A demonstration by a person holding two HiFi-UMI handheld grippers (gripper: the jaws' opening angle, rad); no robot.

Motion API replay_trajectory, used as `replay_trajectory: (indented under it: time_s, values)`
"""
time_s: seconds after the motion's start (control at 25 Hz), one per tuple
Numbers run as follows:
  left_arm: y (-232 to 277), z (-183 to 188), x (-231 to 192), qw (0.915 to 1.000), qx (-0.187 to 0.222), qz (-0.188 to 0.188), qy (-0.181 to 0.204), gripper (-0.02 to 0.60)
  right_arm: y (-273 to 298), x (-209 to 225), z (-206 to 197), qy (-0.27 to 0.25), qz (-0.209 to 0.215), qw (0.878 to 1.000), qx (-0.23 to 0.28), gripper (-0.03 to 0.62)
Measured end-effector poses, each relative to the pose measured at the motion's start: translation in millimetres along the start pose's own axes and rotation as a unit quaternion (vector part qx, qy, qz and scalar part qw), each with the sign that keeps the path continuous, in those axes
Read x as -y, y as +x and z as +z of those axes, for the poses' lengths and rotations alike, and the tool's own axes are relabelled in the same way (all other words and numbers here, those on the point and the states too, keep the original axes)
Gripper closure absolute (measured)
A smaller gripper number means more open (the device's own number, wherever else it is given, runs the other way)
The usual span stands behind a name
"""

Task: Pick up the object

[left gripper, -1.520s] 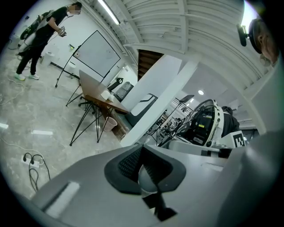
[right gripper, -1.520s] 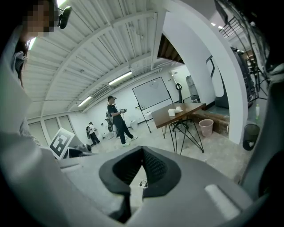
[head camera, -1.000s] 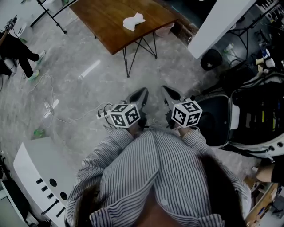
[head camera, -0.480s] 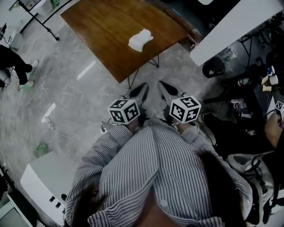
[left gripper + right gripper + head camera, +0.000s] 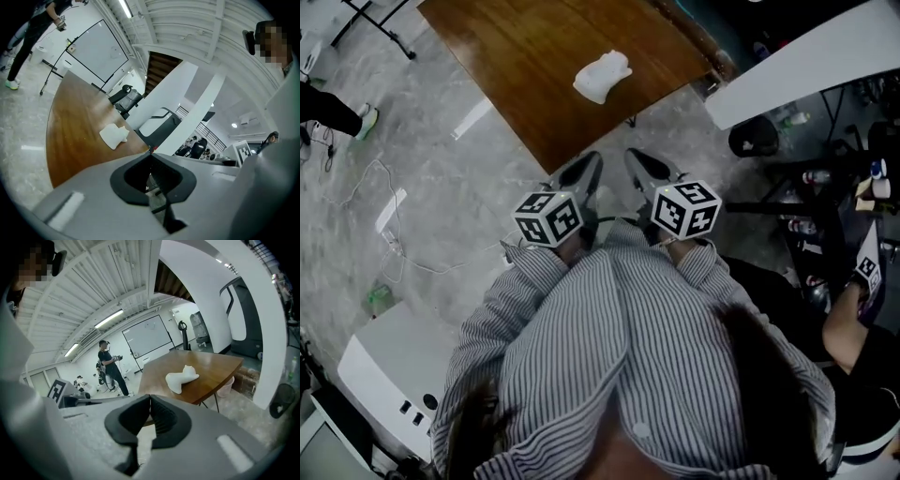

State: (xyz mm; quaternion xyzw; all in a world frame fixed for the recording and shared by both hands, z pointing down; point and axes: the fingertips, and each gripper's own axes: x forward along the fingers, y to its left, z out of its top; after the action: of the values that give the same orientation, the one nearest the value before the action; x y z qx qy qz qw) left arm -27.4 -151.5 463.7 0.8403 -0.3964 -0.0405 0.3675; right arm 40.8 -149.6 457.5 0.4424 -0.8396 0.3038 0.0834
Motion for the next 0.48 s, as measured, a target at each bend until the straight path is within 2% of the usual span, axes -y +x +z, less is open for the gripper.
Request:
replay_trajectory:
  time_s: [0.32, 0.48]
  values:
    - [44, 28, -18, 0.9997, 0.001, 0.02, 0.016, 0.575, 43, 31, 34, 0.017, 0.04, 0.999, -0.022, 0.591]
    - [64, 35, -27, 0.9994, 0.001, 0.033, 0.013, 0.575, 59, 50, 40, 0.04, 0.047, 0.997, -0.037, 0.589]
